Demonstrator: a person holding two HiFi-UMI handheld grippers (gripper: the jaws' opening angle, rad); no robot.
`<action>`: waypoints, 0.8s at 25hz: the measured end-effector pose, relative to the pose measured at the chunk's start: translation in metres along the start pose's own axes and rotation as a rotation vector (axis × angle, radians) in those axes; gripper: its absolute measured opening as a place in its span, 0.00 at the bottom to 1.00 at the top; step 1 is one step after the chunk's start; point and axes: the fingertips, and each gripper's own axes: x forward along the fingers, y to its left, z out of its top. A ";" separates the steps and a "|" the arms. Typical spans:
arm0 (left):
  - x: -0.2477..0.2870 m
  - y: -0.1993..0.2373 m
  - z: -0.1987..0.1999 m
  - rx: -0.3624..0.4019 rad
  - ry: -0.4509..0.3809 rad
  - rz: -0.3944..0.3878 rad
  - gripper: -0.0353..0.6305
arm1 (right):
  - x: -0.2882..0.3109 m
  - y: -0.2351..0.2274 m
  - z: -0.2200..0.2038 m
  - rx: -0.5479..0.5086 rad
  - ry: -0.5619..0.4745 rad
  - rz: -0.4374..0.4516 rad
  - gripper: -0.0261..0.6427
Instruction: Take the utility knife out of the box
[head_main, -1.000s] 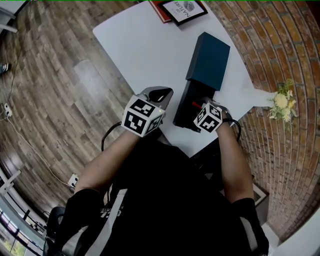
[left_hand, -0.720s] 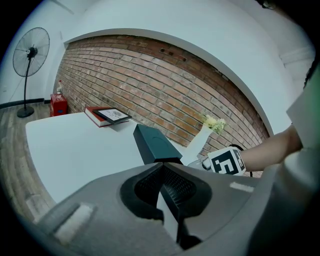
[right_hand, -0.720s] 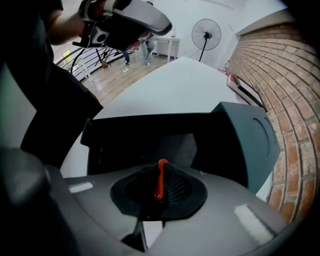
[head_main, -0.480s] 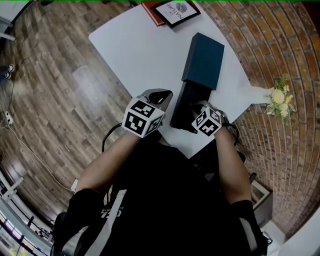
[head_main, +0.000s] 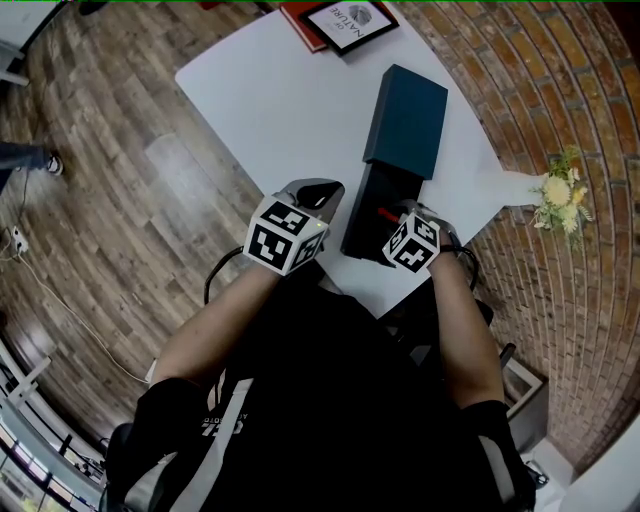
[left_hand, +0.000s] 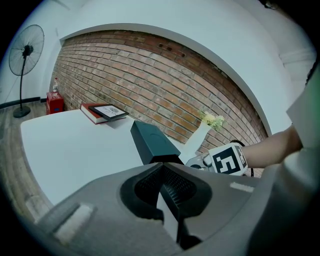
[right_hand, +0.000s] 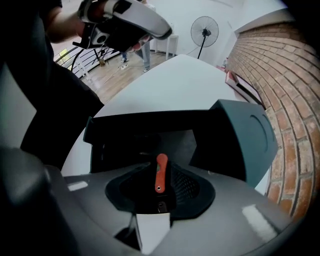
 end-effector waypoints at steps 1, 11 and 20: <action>0.000 0.000 0.000 -0.001 0.000 -0.001 0.06 | 0.004 0.003 -0.003 -0.012 0.022 0.020 0.23; -0.002 0.002 -0.001 -0.001 0.003 -0.001 0.06 | 0.004 0.008 -0.002 -0.041 0.020 0.110 0.12; -0.001 0.003 -0.004 0.005 0.021 -0.003 0.06 | -0.003 0.011 0.012 0.057 -0.078 0.105 0.12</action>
